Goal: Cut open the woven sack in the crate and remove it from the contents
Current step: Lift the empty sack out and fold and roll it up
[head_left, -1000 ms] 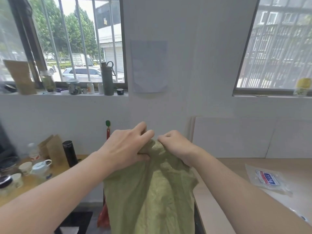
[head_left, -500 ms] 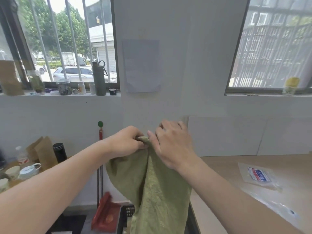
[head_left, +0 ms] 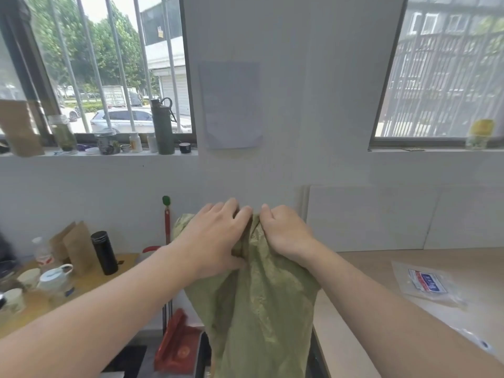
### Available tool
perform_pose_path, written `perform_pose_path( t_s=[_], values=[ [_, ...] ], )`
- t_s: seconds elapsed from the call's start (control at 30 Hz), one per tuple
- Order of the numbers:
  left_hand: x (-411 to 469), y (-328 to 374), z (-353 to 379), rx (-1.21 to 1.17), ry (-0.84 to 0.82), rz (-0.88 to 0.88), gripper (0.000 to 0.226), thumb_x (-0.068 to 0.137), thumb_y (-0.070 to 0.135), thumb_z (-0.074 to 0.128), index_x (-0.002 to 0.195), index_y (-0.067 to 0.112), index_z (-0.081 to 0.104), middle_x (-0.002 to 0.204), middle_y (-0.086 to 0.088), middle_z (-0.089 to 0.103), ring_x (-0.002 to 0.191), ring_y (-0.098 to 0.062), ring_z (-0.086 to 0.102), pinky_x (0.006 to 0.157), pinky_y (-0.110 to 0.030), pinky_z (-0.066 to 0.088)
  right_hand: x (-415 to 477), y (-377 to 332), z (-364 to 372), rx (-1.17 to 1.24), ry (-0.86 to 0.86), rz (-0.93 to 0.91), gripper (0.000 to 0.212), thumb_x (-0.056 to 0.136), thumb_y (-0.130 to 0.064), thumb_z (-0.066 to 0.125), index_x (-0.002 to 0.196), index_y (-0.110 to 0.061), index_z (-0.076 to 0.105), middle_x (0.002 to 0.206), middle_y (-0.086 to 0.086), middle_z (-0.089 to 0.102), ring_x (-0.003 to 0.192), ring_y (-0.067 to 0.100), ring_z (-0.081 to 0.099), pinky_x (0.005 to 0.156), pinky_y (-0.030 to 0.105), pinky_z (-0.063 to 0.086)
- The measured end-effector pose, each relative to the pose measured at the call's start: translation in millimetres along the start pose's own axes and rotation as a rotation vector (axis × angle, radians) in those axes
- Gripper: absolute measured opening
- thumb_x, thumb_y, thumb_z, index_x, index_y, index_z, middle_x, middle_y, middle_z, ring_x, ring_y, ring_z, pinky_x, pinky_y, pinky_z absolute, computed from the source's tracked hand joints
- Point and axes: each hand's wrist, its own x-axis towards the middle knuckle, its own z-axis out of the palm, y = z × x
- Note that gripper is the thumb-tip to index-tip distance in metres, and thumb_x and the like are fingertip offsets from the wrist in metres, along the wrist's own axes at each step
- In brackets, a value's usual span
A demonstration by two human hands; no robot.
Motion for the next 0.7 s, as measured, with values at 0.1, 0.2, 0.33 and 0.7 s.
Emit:
perform_pose_path(
  t_s=[0.1,0.2,0.33,0.7],
  values=[
    [-4.7,4.3,13.3,0.019,0.179,-0.015,0.055,0.076,0.049,0.069,0.116,0.014,0.054,0.098,-0.003,0.053,0.083,-0.028,0.059,0.076,-0.040,0.051,8.1,-3.4,-1.1,0.250,-0.175,0.133,0.040,0.100,-0.032,0.039,0.066,-0.016,0.053,0.071,0.006,0.057,0.070,0.026,0.052,0.063,0.035,0.037],
    [-5.3,-0.5,20.6,0.013,0.228,0.060,0.030,0.073,0.031,0.077,0.088,0.013,0.058,0.078,-0.004,0.056,0.063,-0.028,0.059,0.056,-0.038,0.050,10.5,-4.3,-4.9,0.314,-0.303,0.161,0.032,0.098,-0.030,0.042,0.069,-0.019,0.052,0.069,0.002,0.053,0.066,0.021,0.048,0.063,0.035,0.035],
    [0.4,-4.4,12.4,-0.029,0.043,0.079,0.014,0.094,0.027,0.061,0.088,0.017,0.055,0.085,-0.003,0.062,0.075,-0.028,0.065,0.062,-0.036,0.047,8.3,-6.3,-5.3,0.129,-0.292,0.022,0.048,0.104,-0.045,0.039,0.064,-0.020,0.046,0.061,-0.002,0.048,0.059,0.020,0.045,0.059,0.036,0.033],
    [27.7,-16.1,-5.0,-0.951,-0.275,-0.485,0.031,0.092,0.015,0.065,0.061,0.012,0.061,0.055,0.000,0.055,0.054,-0.017,0.054,0.051,-0.025,0.042,-4.0,-12.7,12.5,-0.580,0.435,-0.394,0.059,0.104,-0.041,0.031,0.074,-0.012,0.072,0.078,0.010,0.064,0.065,0.035,0.060,0.060,0.040,0.042]
  ],
)
